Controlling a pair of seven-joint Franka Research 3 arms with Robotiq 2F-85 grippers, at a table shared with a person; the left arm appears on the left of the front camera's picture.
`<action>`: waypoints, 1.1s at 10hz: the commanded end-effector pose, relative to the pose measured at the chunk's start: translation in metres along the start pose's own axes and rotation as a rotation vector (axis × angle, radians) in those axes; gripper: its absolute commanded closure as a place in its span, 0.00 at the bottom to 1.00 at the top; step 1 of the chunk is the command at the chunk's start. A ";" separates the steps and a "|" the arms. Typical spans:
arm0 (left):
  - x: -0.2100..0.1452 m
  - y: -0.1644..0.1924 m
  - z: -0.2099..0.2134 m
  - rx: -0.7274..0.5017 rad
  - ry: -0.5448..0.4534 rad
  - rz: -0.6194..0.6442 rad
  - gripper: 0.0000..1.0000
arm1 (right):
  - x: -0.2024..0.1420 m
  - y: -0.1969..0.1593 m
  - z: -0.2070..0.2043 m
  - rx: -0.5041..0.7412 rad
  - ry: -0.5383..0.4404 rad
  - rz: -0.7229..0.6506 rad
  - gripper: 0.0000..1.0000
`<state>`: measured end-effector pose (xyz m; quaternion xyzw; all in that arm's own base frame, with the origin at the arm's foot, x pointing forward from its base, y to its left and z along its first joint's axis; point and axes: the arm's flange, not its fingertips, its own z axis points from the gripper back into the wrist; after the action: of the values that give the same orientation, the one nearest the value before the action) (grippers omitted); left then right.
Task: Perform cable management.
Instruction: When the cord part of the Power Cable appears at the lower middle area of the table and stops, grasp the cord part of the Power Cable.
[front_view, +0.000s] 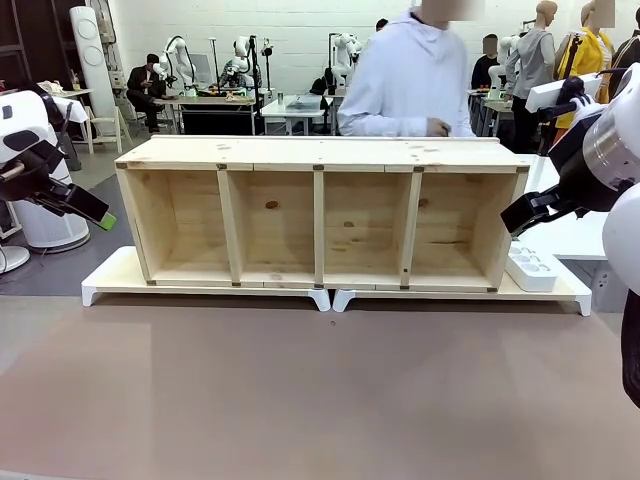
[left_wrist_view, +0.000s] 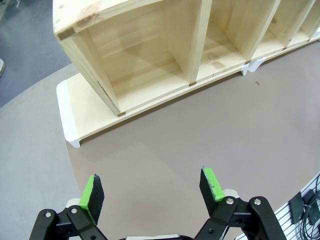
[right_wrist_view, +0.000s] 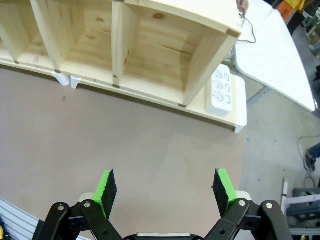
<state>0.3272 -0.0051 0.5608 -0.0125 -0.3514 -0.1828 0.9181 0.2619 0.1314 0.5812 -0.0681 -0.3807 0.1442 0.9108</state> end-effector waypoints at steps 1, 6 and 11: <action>0.000 -0.001 0.000 -0.002 0.001 0.015 0.00 | 0.001 -0.002 -0.003 -0.002 0.000 -0.004 0.00; 0.000 -0.001 0.000 -0.002 0.001 0.015 0.00 | 0.001 -0.002 -0.003 -0.002 0.000 -0.004 0.00; 0.000 -0.001 0.000 -0.002 0.001 0.015 0.00 | 0.001 -0.002 -0.003 -0.002 0.000 -0.004 0.00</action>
<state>0.3272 -0.0051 0.5608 -0.0125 -0.3513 -0.1828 0.9181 0.2619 0.1314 0.5812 -0.0681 -0.3807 0.1442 0.9108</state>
